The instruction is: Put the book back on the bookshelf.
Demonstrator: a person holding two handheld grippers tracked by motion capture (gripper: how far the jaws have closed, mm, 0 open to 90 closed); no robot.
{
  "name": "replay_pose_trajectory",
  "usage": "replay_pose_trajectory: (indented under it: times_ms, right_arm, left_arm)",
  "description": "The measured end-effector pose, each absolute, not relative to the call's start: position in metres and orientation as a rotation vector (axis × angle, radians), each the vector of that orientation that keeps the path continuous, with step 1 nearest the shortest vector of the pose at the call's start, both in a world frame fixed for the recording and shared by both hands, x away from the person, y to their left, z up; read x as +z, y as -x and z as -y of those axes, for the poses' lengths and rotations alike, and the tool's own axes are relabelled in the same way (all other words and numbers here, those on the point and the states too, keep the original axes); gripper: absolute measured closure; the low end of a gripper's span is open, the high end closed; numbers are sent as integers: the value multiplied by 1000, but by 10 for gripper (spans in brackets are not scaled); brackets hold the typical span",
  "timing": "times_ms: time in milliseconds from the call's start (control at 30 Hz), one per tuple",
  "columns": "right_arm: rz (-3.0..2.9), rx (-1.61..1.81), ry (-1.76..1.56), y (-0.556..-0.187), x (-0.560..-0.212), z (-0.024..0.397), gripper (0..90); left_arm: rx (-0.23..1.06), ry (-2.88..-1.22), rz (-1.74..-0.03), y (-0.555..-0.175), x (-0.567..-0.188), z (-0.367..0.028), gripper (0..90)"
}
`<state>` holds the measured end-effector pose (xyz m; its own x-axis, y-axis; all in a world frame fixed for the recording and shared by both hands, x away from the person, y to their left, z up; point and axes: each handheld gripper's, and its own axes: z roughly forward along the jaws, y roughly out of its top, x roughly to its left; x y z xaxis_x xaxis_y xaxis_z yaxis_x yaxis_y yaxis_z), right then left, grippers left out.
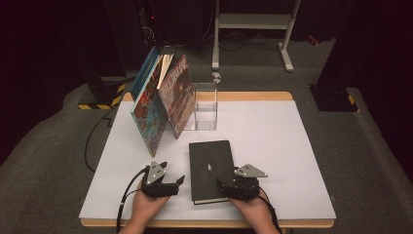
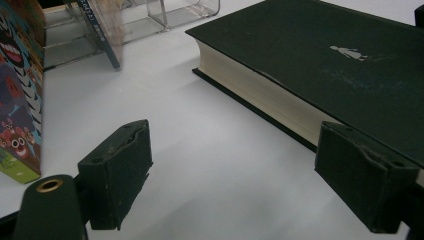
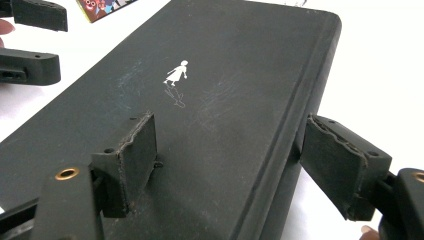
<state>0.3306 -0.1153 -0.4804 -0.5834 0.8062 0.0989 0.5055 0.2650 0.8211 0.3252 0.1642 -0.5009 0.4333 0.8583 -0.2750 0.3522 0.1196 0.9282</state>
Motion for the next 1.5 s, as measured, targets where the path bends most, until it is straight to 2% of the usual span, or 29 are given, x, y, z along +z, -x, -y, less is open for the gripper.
replay_pose_trajectory:
  times_ms: [433, 500, 800, 933, 1267, 1500]
  right_arm:
    - [-2210, 1224, -1173, -337, -480, 104, 227]
    - [-2198, 1230, -1150, -337, -478, 109, 363]
    - [-2092, 1136, -1224, -334, -480, 149, 444]
    - [-2129, 1062, -1170, -331, -486, 149, 462]
    - [-2177, 1083, -1155, -327, -487, 144, 656]
    - [-2199, 1089, -1119, -321, -486, 130, 678]
  left_arm:
    - [520, -1459, -1133, -325, -501, -165, 150]
    - [519, -1451, -1134, -324, -500, -165, 150]
    - [515, -1444, -1131, -324, -500, -165, 150]
    - [520, -1450, -1124, -323, -500, -165, 150]
    - [513, -1433, -1136, -323, -500, -165, 149]
    - [514, -1411, -1151, -324, -499, -168, 149]
